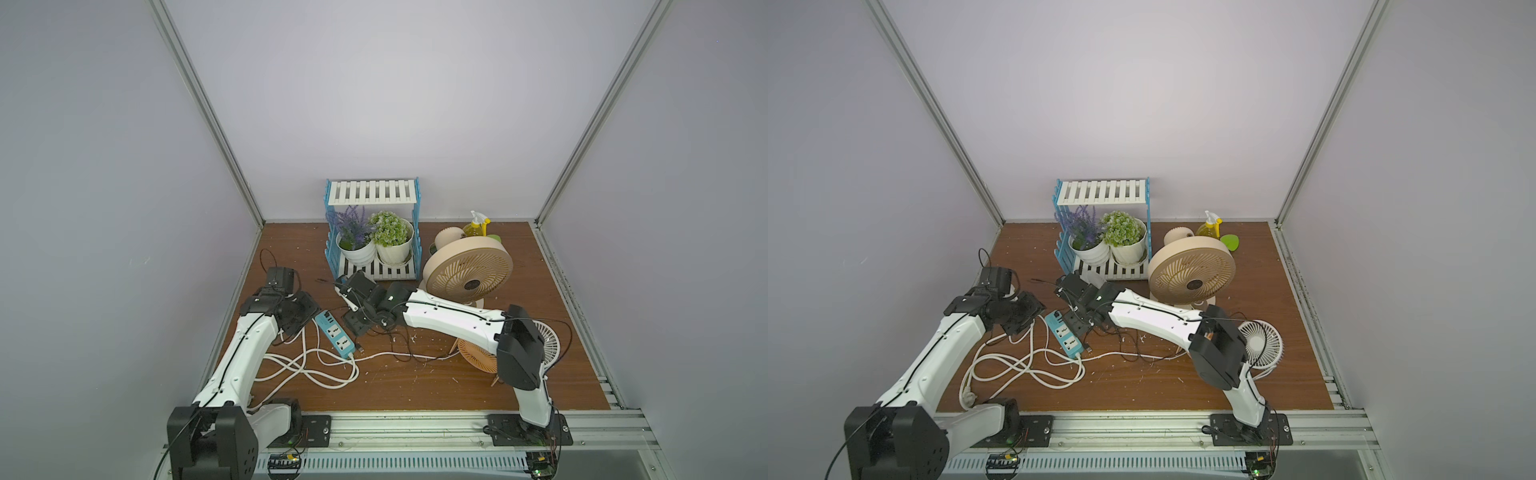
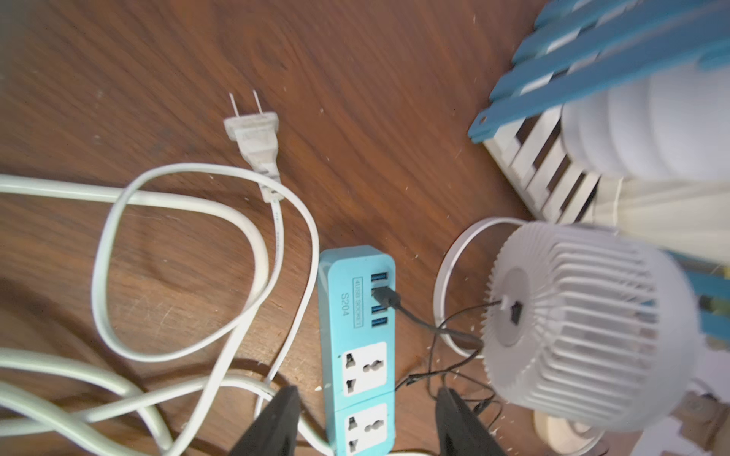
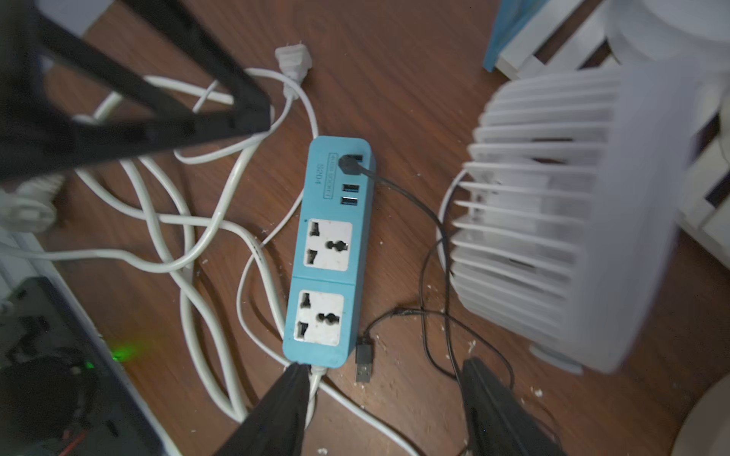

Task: Unplug the desk fan from the power strip
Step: Adjust the fan at the center of the board.

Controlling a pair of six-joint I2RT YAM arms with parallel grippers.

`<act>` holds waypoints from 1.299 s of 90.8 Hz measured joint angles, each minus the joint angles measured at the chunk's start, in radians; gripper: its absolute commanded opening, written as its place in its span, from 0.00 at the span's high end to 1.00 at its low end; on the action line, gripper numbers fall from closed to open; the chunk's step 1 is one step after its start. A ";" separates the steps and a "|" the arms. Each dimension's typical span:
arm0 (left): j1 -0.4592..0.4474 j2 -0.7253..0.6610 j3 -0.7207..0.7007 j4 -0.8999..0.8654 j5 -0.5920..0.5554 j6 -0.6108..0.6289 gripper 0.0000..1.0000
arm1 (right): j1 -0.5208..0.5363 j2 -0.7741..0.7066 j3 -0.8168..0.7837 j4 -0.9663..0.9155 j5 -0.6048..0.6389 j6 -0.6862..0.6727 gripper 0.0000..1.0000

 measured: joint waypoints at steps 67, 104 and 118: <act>0.342 -0.023 -0.077 -0.130 -0.006 -0.175 0.04 | 0.095 0.248 0.096 -0.058 0.116 -0.008 0.23; 0.344 -0.071 -0.132 -0.134 0.056 -0.136 0.15 | 0.097 0.207 0.001 0.022 0.105 0.015 0.55; 0.344 -0.075 -0.139 -0.135 0.088 -0.114 0.20 | 0.097 0.119 -0.135 0.053 0.099 0.014 0.56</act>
